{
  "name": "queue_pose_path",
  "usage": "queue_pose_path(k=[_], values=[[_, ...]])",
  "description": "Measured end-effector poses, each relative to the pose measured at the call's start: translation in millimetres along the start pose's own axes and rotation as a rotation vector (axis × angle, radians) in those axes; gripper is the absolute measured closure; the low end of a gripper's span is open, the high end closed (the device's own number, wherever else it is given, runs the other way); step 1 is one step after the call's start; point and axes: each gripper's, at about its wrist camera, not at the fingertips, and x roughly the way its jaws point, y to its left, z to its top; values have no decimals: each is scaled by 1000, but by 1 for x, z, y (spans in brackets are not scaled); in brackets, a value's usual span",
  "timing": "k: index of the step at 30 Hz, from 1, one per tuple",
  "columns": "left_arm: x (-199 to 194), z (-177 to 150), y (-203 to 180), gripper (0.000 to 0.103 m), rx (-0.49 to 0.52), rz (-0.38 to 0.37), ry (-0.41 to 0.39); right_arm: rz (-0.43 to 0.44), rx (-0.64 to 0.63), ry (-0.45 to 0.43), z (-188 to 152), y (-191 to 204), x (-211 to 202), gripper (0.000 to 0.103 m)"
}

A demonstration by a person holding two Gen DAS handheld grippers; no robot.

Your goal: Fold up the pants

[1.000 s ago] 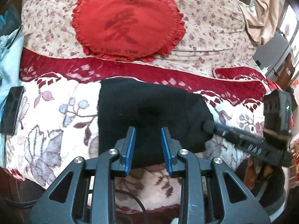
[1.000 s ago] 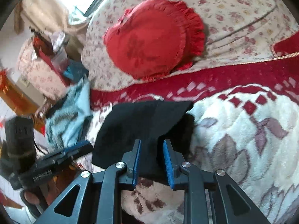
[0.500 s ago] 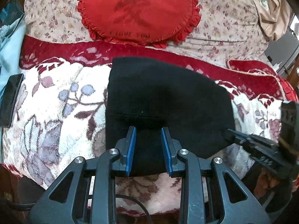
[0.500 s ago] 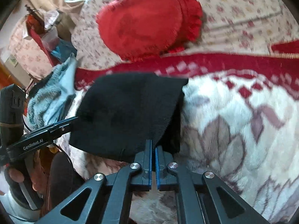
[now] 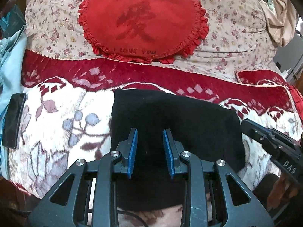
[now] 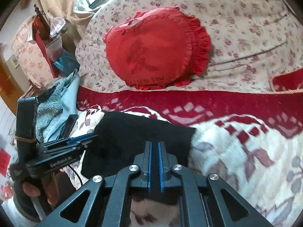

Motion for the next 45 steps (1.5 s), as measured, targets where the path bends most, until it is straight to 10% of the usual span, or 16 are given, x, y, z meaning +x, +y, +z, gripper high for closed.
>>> queue_pose_path(k=[18,27,32,39,42,45], values=[[38,12,-8,66,56,46,-1,-69,21,111,8,-23,71,98],[5,-5,7,66,2,-17,-3,-47,-103,94,-16,12,19,97],[-5,-32,8,41,-14,-67,-13,-44,-119,163,-54,11,21,96],[-11,-41,11,39,-1,-78,-22,13,-53,99,-49,-2,3,95],[-17,-33,30,38,-56,-100,-23,1,37,57,-42,-22,-4,65],[-7,-29,43,31,-86,-114,13,36,137,82,-40,-46,8,58]])
